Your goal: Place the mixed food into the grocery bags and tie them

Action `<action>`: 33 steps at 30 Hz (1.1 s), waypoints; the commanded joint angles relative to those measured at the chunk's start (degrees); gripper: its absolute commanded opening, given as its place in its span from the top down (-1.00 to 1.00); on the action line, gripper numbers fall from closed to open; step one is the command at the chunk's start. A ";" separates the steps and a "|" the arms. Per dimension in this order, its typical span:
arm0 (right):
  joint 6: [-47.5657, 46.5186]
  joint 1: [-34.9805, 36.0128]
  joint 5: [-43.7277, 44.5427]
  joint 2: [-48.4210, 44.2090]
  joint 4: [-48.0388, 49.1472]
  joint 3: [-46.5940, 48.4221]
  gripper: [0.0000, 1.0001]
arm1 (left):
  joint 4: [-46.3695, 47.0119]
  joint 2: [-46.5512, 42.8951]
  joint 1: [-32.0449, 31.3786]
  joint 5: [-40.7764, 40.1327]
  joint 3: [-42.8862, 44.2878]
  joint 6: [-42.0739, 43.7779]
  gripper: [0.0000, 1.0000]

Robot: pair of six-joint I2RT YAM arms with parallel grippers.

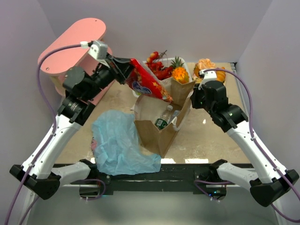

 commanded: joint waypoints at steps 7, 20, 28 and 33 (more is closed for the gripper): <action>-0.09 -0.15 1.06 -2.11 0.53 -0.36 0.78 | 6.97 4.65 -9.27 -0.36 -5.91 -2.96 1.00; -0.97 -0.15 3.79 -2.55 0.18 -0.71 0.78 | 1.52 4.75 -9.89 -14.69 -10.31 5.31 1.00; -0.62 -0.15 3.18 -1.76 0.71 -0.89 0.79 | -1.38 10.27 -14.71 -9.77 -9.79 7.06 1.00; -0.53 -0.06 3.26 -2.28 -0.08 -0.80 0.78 | -1.73 12.74 -16.48 -5.90 -9.00 9.08 0.96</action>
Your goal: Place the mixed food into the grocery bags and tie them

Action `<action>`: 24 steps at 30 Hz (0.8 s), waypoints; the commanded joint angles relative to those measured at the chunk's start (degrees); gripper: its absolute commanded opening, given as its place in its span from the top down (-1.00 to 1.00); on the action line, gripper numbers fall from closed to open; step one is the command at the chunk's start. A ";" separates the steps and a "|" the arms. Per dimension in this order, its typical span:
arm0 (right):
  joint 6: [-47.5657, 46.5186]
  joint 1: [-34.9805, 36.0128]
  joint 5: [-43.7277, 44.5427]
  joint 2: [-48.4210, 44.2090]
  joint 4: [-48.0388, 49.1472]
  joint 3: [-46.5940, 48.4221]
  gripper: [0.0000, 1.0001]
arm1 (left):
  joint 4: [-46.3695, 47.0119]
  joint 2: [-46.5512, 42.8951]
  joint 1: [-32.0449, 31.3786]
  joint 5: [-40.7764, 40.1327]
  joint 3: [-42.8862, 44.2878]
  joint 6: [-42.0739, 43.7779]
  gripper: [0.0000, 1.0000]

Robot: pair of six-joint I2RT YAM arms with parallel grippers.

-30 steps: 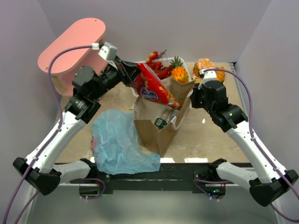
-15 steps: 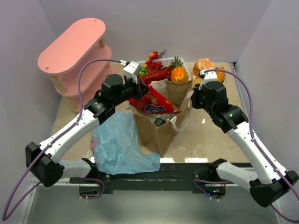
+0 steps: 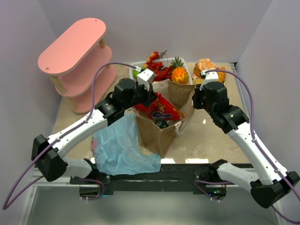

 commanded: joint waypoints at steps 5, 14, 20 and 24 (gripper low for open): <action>0.08 -0.06 -0.68 -1.85 -3.01 1.26 0.13 | 5.96 1.36 -1.77 5.89 2.56 3.52 0.80; 4.38 -0.15 0.12 -3.26 -12.51 2.23 -0.61 | -1.34 5.76 -5.90 5.40 6.87 10.10 -0.78; 9.74 -0.15 -2.61 -3.96 -13.39 -1.37 -0.64 | -1.95 1.45 -5.82 -1.80 8.01 13.54 -1.00; 12.30 -0.15 -3.49 -4.66 -13.57 -3.92 -0.64 | -2.92 -1.45 -5.73 -8.66 8.37 13.28 -1.00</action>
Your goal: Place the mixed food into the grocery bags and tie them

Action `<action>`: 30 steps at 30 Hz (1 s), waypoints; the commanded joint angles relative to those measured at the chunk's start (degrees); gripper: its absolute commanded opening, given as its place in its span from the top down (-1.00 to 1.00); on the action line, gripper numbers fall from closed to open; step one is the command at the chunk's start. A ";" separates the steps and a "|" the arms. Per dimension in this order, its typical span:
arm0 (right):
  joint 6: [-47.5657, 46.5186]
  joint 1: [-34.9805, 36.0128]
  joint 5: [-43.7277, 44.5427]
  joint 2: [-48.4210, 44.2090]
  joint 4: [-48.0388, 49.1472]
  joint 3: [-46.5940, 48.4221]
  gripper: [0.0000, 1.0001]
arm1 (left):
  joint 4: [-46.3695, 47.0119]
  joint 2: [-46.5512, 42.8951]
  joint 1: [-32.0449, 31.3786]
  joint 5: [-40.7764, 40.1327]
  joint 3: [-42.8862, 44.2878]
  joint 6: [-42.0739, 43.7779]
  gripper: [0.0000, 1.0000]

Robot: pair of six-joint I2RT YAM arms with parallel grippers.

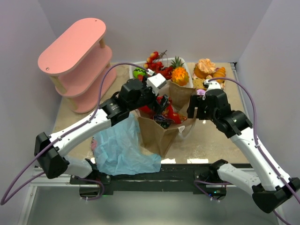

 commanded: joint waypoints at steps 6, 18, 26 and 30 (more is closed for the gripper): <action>8.52 -0.24 -6.77 -4.31 2.66 -6.67 -0.64 | -1.47 -9.38 -0.18 -19.08 3.32 3.89 -1.00; 10.98 -0.24 -7.74 0.08 13.56 -13.35 -0.29 | -2.18 -15.09 16.59 -21.39 -11.52 -4.08 -1.00; 9.05 -0.33 2.00 -1.49 10.05 -15.20 0.98 | -3.75 -12.38 19.60 -14.47 -14.44 -6.63 -1.00; 8.44 -0.41 3.50 -2.46 9.61 -16.17 1.00 | -1.82 -11.07 20.39 -9.09 -15.67 -7.34 -0.98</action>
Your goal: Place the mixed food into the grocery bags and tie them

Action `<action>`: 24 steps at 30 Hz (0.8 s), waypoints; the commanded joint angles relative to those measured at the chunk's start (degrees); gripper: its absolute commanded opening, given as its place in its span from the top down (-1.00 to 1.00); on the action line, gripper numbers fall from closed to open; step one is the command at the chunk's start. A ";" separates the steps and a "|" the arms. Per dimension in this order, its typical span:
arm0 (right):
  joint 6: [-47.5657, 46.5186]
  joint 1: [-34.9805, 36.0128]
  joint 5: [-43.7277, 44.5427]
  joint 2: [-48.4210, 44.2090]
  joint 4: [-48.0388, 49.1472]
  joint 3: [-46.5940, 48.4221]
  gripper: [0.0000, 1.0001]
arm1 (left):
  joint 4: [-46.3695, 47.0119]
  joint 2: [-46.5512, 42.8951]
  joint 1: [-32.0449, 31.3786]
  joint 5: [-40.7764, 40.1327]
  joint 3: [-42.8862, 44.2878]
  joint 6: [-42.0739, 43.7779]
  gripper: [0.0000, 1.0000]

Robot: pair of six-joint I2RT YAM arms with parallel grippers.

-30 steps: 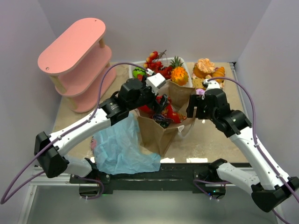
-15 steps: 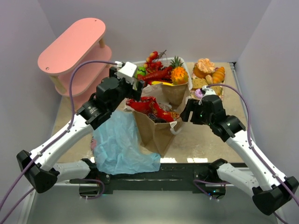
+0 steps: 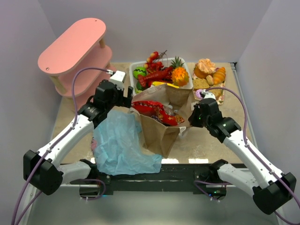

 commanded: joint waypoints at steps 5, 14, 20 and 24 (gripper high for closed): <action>-2.74 -0.46 8.76 -2.14 -2.07 -0.85 1.00 | 2.50 4.30 1.53 8.65 -0.85 -1.96 -0.93; -4.58 -0.55 7.27 -3.19 -0.93 0.89 1.00 | 7.33 5.71 1.62 21.93 -2.61 -3.28 0.64; -13.01 -0.46 9.55 -3.37 -5.67 22.99 1.00 | 12.34 0.27 1.53 29.12 5.38 -10.03 1.00; -15.13 -0.46 9.12 -3.98 -5.41 30.26 1.00 | 19.89 -1.76 1.18 36.68 7.15 -18.64 1.00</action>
